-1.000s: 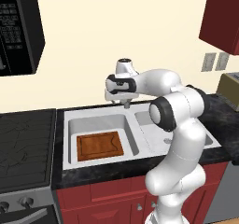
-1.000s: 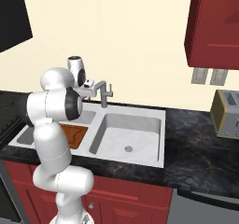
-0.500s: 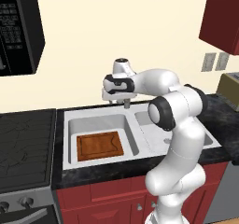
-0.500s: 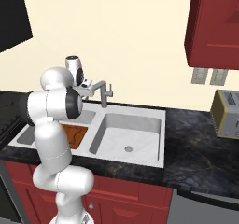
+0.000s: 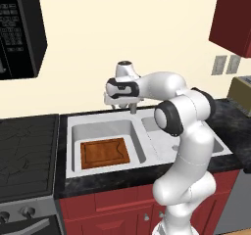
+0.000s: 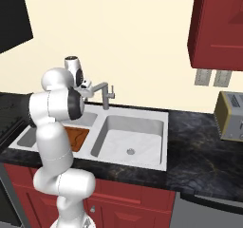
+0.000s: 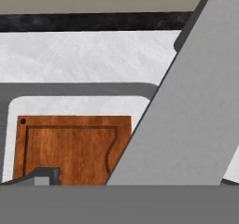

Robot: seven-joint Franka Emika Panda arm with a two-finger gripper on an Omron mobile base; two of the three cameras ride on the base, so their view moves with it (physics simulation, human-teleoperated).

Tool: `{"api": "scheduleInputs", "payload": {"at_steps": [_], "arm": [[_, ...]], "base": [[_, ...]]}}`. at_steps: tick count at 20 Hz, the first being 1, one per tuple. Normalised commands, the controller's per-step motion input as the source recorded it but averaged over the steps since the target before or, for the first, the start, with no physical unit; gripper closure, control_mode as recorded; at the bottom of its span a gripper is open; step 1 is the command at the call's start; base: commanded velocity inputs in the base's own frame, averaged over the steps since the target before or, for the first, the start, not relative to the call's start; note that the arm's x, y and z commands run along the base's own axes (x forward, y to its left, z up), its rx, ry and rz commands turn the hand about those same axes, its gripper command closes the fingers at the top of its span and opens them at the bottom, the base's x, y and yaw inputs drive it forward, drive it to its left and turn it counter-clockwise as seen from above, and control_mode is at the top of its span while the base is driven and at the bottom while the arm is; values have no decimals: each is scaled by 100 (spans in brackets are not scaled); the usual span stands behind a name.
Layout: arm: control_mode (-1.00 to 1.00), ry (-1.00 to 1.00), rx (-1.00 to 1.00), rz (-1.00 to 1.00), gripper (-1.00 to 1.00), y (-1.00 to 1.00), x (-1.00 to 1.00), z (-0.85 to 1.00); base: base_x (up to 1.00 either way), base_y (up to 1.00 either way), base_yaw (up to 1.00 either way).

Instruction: Turn on the sink faucet with hot water and rinse the cutting board for ten seconds, then turn off the faucet. Push the cutting board to reach the water if necessary.

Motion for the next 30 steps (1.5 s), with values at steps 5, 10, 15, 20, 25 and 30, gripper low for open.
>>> {"api": "scheduleInputs", "payload": {"at_steps": [5, 10, 15, 20, 25, 30], "arm": [[-100, 0, 0, 0, -100, 24, 27, 0], [-100, 0, 0, 0, -100, 22, 21, 0], [-100, 0, 0, 0, -100, 14, 7, 0], [-100, 0, 3, 0, -100, 1, 1, 4], [-100, 1, 9, 0, -100, -5, -15, 8], [-100, -1, 9, 0, -100, -3, -18, 26]], "base": [[0, 0, 0], [0, 0, 0], [0, 0, 0], [0, 0, 0], [0, 0, 0], [0, 0, 0]]}}
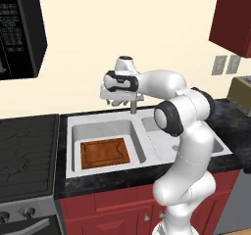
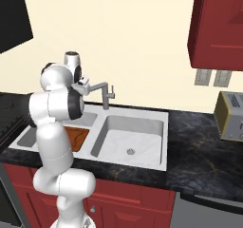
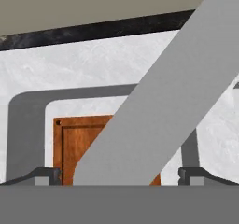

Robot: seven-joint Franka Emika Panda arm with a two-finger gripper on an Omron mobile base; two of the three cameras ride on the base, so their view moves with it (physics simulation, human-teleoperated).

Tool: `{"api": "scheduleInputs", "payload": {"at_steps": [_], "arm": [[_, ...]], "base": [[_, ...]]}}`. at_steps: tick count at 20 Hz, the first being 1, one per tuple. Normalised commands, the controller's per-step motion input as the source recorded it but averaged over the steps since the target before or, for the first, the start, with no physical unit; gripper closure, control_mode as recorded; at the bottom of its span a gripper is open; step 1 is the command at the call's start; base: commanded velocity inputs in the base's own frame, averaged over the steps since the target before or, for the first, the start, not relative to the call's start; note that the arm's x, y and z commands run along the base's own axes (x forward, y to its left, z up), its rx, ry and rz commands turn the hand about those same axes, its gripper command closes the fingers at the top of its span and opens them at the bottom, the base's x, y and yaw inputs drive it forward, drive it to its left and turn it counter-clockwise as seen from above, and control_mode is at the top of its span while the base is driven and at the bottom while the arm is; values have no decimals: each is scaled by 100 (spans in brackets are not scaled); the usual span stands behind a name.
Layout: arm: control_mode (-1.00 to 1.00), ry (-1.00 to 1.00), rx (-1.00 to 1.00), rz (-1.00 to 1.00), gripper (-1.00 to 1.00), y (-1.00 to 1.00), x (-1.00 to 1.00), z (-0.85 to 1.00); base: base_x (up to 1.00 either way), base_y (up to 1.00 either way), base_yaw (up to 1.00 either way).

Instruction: Turn on the sink faucet with hot water and rinse the cutting board for ten seconds, then turn off the faucet. Push the cutting board to reach the water if necessary.

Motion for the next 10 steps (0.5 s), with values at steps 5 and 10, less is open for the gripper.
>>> {"api": "scheduleInputs", "payload": {"at_steps": [5, 10], "arm": [[-100, 0, 2, 0, -100, 0, -4, 29], [-100, 0, 0, 0, -100, 0, -21, 38]], "base": [[0, 0, 0], [0, 0, 0]]}}
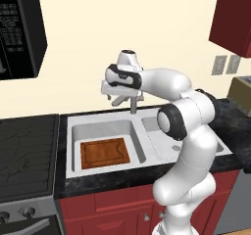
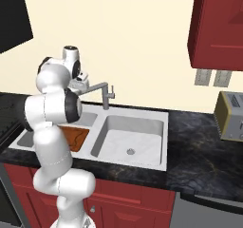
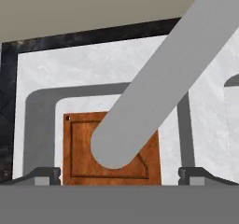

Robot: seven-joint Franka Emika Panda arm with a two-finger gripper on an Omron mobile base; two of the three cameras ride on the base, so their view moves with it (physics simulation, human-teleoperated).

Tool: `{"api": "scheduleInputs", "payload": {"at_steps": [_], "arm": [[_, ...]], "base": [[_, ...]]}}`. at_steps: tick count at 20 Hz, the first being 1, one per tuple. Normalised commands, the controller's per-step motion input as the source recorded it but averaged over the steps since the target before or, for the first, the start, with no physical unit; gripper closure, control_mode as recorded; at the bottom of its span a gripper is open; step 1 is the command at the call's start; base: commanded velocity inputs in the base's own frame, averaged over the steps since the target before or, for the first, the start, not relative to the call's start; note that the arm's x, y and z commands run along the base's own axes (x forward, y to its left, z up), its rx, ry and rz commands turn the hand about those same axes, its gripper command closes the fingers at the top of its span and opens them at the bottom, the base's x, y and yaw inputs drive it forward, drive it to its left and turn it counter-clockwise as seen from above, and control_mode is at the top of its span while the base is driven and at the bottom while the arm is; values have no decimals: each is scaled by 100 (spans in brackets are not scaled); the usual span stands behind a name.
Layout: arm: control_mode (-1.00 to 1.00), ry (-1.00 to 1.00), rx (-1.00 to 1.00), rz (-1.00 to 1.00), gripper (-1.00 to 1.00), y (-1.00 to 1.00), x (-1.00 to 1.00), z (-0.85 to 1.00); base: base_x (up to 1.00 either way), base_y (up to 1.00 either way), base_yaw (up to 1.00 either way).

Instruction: Turn on the sink faucet with hot water and rinse the cutting board for ten seconds, then turn off the faucet. Push the cutting board to reach the water if necessary.

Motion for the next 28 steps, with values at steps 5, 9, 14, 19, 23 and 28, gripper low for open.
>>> {"api": "scheduleInputs", "payload": {"at_steps": [5, 9, 14, 19, 23, 28], "arm": [[-100, -1, 0, 0, -100, -4, -29, 42], [-100, -1, 0, 0, -100, -34, -48, 23], [-100, 0, 0, 0, -100, -67, -68, 9], [-100, 0, 1, 0, -100, -73, -56, 12], [-100, -3, 1, 0, -100, -58, -8, 6], [-100, -7, 0, 0, -100, -60, -1, 0]], "base": [[0, 0, 0], [0, 0, 0], [0, 0, 0], [0, 0, 0], [0, 0, 0], [0, 0, 0]]}}
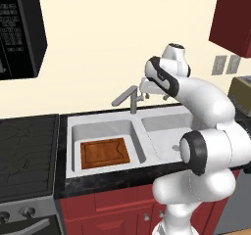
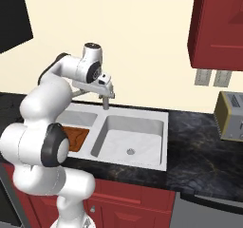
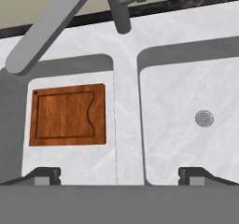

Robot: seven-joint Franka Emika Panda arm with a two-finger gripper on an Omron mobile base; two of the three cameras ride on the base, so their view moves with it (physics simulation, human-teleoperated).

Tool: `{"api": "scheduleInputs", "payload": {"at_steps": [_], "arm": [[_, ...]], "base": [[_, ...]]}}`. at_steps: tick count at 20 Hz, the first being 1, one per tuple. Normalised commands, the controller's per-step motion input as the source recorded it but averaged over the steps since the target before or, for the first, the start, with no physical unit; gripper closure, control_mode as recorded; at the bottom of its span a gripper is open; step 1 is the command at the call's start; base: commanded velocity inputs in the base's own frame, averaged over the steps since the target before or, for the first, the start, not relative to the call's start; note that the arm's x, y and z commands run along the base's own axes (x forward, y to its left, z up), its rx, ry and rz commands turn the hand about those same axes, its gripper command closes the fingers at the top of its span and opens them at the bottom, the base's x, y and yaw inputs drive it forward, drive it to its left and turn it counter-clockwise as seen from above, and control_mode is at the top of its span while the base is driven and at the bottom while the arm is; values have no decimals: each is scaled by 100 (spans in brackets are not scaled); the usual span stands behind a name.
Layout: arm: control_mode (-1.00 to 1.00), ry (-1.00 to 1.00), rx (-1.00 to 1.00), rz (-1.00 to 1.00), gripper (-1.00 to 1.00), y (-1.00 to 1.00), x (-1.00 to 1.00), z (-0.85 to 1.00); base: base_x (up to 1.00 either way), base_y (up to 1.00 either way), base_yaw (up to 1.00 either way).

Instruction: Turn on the sink faucet with hot water and rinse the cutting board for ten seconds, then turn off the faucet. Push the cutting board to reach the water if necessary.

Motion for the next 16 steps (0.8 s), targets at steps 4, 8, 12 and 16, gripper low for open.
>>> {"api": "scheduleInputs", "payload": {"at_steps": [4, 8, 12, 16], "arm": [[-100, -17, 0, 6, -100, -56, 0, -5], [-100, -20, 0, 10, -100, -41, 0, -8], [-100, -23, 0, 10, -100, -35, 0, -4], [-100, -25, -2, 7, -100, -25, 0, -7]], "base": [[0, 0, 0], [0, 0, 0], [0, 0, 0], [0, 0, 0]]}}
